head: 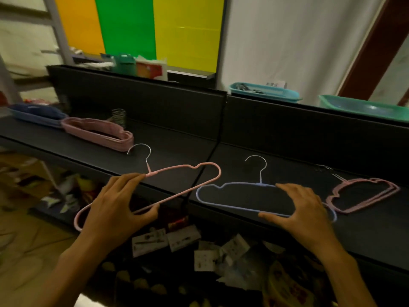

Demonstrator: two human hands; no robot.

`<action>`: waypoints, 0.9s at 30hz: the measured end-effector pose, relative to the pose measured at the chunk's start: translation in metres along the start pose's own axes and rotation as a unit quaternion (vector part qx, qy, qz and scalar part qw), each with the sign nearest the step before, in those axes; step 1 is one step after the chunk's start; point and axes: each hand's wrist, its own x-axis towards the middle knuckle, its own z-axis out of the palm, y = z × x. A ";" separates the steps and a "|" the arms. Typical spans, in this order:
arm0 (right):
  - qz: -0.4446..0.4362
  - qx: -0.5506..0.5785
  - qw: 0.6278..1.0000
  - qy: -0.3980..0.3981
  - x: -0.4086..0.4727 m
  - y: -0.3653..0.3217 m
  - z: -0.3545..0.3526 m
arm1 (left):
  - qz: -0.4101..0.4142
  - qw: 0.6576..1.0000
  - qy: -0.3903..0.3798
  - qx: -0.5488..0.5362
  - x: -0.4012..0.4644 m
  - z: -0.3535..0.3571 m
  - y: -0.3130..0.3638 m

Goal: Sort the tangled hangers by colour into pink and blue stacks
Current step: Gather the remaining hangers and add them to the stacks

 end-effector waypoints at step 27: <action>0.030 -0.029 0.995 0.095 0.200 -0.274 0.186 | 0.014 1.000 -0.007 0.010 0.131 -0.065 -0.379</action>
